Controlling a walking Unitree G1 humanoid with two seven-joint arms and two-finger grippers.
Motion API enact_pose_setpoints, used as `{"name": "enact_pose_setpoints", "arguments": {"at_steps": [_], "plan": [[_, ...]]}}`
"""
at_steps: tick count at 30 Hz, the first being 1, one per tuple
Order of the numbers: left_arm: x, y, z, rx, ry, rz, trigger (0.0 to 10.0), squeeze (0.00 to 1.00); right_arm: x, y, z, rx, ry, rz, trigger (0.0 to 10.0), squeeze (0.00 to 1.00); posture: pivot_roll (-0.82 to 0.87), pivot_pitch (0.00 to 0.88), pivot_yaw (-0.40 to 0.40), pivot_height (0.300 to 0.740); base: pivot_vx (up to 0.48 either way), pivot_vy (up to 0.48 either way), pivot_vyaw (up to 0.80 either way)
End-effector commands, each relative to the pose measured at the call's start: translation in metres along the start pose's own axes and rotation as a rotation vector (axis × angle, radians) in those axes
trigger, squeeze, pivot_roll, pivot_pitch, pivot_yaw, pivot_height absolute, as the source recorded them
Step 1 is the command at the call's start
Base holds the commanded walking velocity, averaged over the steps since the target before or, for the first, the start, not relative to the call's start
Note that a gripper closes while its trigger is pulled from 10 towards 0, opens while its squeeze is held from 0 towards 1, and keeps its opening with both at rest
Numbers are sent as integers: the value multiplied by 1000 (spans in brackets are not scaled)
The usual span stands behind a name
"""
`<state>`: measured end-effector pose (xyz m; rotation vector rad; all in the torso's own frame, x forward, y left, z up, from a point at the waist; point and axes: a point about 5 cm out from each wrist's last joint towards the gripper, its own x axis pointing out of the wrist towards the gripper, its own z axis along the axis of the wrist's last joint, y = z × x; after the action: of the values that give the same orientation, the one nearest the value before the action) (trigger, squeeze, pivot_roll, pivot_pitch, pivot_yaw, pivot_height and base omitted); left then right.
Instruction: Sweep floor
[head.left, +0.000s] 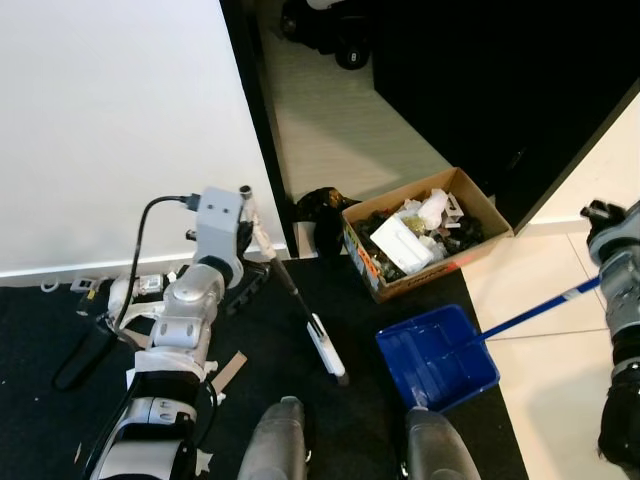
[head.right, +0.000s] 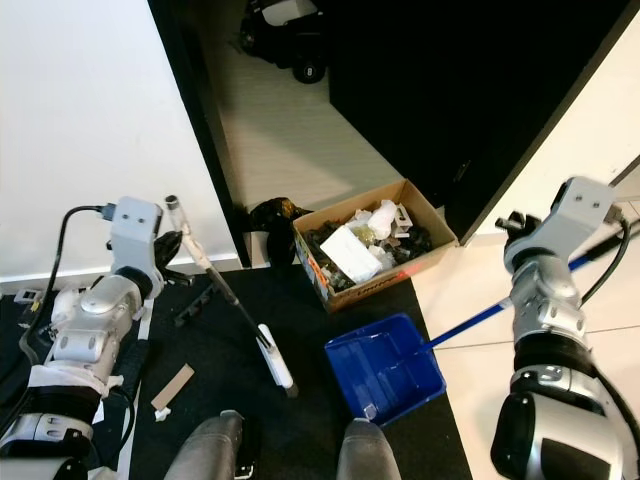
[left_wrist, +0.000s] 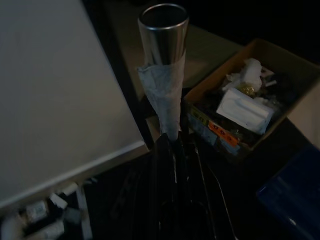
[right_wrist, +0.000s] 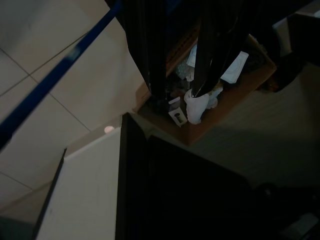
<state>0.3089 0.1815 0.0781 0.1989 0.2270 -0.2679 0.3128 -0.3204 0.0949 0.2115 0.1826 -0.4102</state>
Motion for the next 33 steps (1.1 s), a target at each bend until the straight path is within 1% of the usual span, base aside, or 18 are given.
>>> {"name": "enact_pose_setpoints", "arguments": {"at_steps": [1, 5, 14, 25, 33], "plan": [[-3, 2, -8, 34, 31, -19, 10000, 0, -2, -4, -3, 36, -16, -32, 10000, 0, 14, 37, 59, 740, 0, 0, 0], [0, 3, -4, 32, 7, -28, 10000, 0, -3, 0, -2, 57, -48, -30, 10000, 0, 4, 31, 65, 740, 0, 0, 0], [2, 1, -3, 39, -12, -31, 10000, 0, -2, 8, -5, 41, -60, 0, 10000, 0, 0, 20, 60, 740, 0, 0, 0], [2, 2, -4, 30, -18, -24, 10000, 0, 0, 9, -1, 32, -70, 6, 10000, 0, -4, 10, 56, 740, 0, 0, 0], [5, 6, 0, 33, -32, -14, 10000, 0, 1, 9, 2, 24, -77, 7, 10000, 0, -5, 10, 56, 740, 0, 0, 0]]}}
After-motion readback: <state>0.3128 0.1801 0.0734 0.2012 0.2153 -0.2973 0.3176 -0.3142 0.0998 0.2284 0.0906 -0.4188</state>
